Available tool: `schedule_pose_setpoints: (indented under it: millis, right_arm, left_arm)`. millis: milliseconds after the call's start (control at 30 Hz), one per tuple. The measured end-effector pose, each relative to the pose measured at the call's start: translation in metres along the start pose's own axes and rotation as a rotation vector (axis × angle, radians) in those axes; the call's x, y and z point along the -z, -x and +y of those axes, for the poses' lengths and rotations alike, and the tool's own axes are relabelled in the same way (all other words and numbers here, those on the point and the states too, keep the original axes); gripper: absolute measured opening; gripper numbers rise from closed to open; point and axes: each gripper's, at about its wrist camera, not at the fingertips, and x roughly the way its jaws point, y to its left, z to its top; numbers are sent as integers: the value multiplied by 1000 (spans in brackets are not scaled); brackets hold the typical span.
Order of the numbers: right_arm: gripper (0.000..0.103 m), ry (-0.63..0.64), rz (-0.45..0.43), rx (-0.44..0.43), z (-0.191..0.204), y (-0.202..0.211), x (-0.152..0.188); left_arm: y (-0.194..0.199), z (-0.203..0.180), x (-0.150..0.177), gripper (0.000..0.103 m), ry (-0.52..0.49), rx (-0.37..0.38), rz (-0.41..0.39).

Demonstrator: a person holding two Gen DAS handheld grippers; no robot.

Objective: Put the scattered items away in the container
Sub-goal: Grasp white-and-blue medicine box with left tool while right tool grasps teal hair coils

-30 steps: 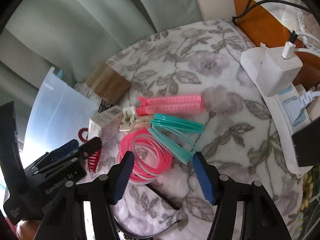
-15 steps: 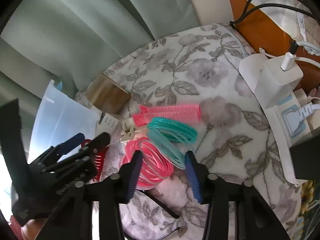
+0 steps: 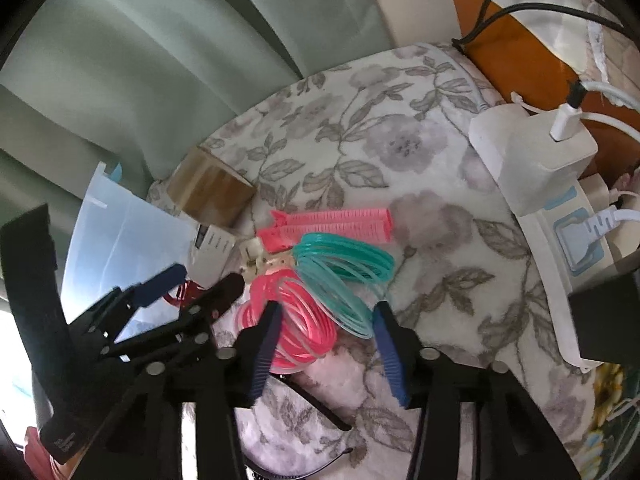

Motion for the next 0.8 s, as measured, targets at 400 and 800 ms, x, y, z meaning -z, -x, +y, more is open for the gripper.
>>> schedule_pose_setpoints:
  millis: [400,800]
  right_arm:
    - [54,-4,-51,30,-7,15,-5]
    - [60,75,10,30,0,-1,-3]
  left_arm:
    - [1,15,2,71,20,-35,-7]
    - [-2,28,5,66,9,-71,-13]
